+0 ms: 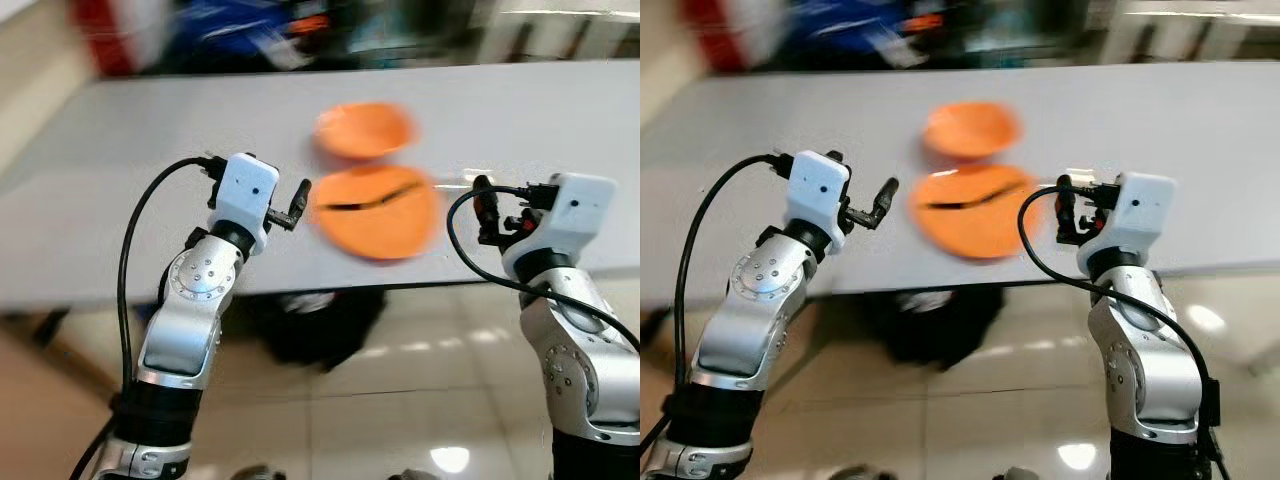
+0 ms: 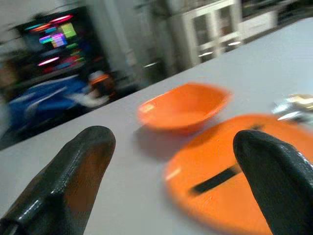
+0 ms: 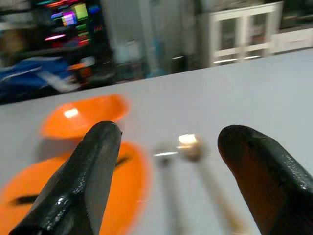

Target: Setting the table

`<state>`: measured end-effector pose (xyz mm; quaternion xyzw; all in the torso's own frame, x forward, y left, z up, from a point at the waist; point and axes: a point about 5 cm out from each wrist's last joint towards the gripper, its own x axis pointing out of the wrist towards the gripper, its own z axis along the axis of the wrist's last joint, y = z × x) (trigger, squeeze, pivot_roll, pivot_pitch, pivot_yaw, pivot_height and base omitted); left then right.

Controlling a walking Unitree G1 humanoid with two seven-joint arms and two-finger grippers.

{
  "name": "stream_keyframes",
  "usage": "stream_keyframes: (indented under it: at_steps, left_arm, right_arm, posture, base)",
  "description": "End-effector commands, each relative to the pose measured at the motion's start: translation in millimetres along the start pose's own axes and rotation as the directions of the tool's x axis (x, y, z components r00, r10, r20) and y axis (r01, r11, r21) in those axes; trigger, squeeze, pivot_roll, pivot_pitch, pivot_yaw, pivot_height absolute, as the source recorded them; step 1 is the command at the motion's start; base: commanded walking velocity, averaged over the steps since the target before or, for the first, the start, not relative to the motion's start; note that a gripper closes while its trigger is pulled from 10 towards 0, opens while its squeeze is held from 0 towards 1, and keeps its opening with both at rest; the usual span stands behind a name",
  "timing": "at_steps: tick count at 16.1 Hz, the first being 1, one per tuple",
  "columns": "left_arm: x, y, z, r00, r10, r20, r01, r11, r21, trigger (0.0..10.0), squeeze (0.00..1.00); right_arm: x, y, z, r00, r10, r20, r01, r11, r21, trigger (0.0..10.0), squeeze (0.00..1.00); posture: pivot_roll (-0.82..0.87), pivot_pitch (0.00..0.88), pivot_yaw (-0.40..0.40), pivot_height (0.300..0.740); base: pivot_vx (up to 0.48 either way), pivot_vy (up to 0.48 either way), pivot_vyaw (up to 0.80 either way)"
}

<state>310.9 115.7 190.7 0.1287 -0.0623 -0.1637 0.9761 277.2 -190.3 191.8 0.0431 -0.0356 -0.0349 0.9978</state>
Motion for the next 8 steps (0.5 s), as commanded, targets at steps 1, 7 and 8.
stream_keyframes:
  at_steps: [1, 7, 8]
  left_arm:
    - [1.1, -5.6, 6, 1.0, -0.023, 0.016, 0.023, 1.0, 0.0, 10.0, 0.0]
    - [0.3, -0.6, 13, 1.0, 0.004, 0.02, -0.005, 1.0, 0.008, 10.0, 0.0]
    - [-0.2, 0.5, 14, 1.0, 0.01, 0.021, -0.01, 1.0, 0.012, 10.0, 0.0]
  right_arm:
    - [0.1, -1.6, -2, 1.0, -0.001, -0.004, 0.001, 1.0, -0.005, 10.0, 0.0]
    - [3.7, 12.7, -8, 0.994, 0.103, -0.038, -0.103, 0.995, -0.009, 10.0, 0.0]
    - [4.1, 14.6, -8, 0.992, 0.119, -0.044, -0.121, 0.992, -0.023, 10.0, 0.0]
  posture:
    - [-0.04, 0.011, 0.064, 0.74]
    - [-0.02, 0.009, 0.048, 0.74]
    - [-0.02, 0.012, 0.045, 0.74]
  base:
    - [0.281, 0.0, 0.0]
    - [0.28, 0.0, 0.13]
    - [0.277, 0.0, 0.8]
